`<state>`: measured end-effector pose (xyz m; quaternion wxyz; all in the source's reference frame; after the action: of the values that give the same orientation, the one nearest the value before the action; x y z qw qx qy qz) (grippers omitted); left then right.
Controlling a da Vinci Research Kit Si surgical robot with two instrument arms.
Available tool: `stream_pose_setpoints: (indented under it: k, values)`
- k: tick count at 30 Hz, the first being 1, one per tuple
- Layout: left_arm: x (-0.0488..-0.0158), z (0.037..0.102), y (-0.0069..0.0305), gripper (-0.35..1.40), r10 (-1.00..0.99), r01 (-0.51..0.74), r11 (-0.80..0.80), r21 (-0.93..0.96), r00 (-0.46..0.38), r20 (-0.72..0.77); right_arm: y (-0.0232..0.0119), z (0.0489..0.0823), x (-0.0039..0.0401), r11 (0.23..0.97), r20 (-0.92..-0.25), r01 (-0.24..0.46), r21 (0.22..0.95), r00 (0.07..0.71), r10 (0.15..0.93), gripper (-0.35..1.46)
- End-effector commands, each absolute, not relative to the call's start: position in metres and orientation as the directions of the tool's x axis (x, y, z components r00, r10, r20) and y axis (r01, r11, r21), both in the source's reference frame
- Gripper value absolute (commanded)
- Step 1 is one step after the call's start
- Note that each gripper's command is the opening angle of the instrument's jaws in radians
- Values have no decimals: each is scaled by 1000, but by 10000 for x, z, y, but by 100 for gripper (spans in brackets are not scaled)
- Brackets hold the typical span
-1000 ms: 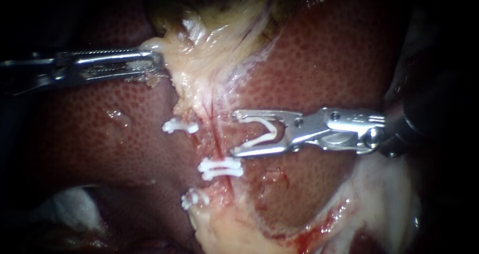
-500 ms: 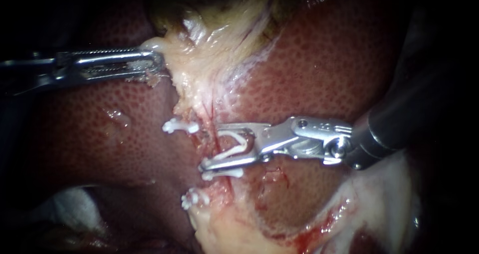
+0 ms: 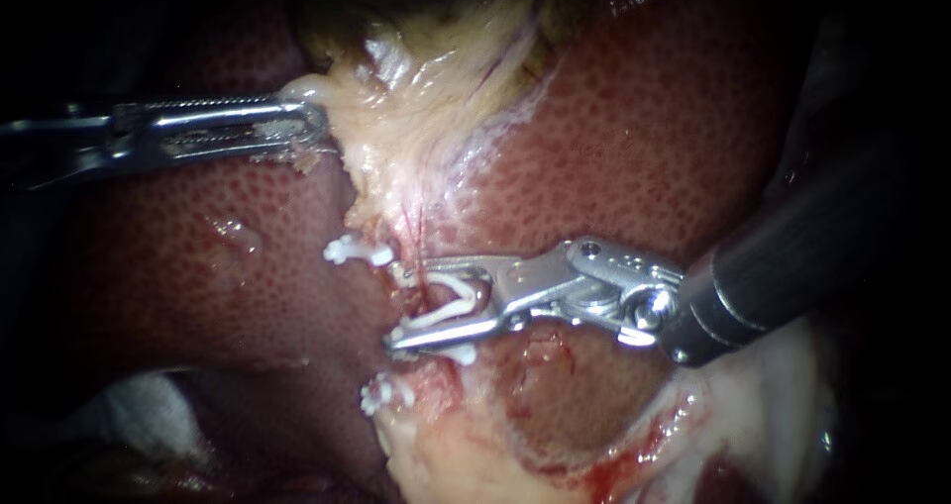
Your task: Clipping third clip right tube
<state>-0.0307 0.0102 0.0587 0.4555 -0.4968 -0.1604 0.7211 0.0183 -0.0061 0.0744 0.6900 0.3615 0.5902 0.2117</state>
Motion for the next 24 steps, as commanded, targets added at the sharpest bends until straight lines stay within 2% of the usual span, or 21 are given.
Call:
stream_pose_setpoints:
  k: [1,15,24]
  values:
    - [-307,587,102,-35,816,-497,-534,-684,-92,-570,-59,743,183,648,-661,136,749,210,720,48]
    - [-307,587,102,-35,816,-497,-534,-684,-91,-570,-44,731,181,639,-653,139,757,197,731,45]
    - [-307,587,102,-35,816,-497,-534,-684,-92,-570,-39,732,177,641,-652,122,757,192,733,35]
